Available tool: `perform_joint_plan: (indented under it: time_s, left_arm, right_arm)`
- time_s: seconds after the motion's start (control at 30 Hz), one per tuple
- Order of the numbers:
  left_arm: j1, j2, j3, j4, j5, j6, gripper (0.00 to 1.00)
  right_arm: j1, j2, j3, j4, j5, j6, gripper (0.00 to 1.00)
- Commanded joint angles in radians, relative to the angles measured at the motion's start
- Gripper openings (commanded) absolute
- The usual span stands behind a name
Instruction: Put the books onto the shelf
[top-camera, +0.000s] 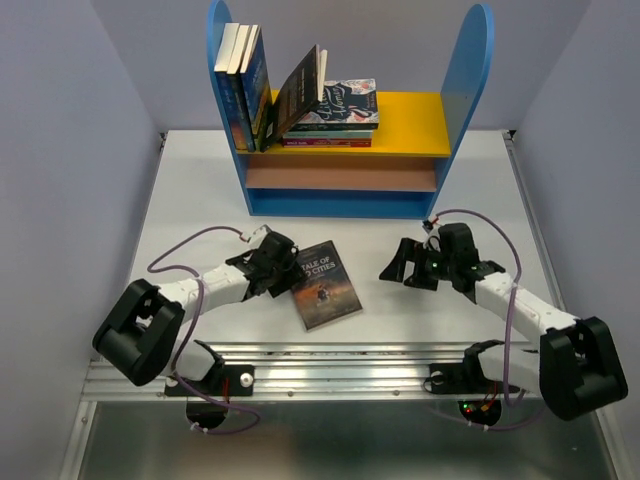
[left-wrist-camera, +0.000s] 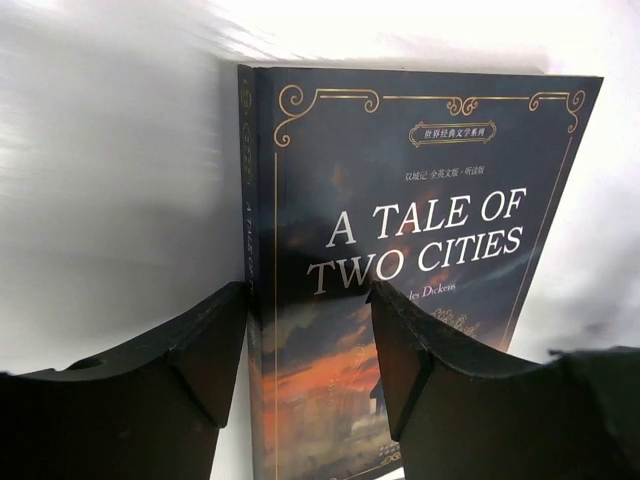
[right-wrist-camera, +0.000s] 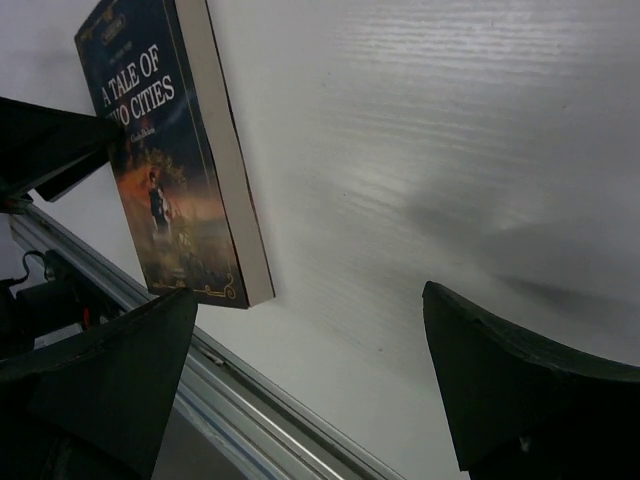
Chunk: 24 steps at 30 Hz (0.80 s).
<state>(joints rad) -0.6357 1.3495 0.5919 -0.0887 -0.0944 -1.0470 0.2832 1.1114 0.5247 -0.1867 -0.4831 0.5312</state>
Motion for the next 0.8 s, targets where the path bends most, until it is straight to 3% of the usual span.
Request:
perform_joint_plan:
  time_s: [0.0,0.43,0.6,0.77]
  left_arm:
    - [-0.028,0.062,0.023,0.014,0.036,-0.036,0.63]
    - [-0.068,0.069,0.008,0.081,0.028,-0.057,0.52]
    - [-0.094,0.073,-0.013,0.087,0.025,-0.091,0.51]
    - [-0.114,0.088,-0.014,0.127,0.041,-0.104,0.47]
  right_arm:
    - [0.063,0.079,0.012,0.173,-0.002,0.058,1.0]
    - [0.347,0.459,0.178,0.375,0.048,0.156,1.0]
    - [0.399,0.49,0.224,0.398,0.037,0.214,1.0]
    - [0.408,0.4,0.276,0.334,0.083,0.22,1.0]
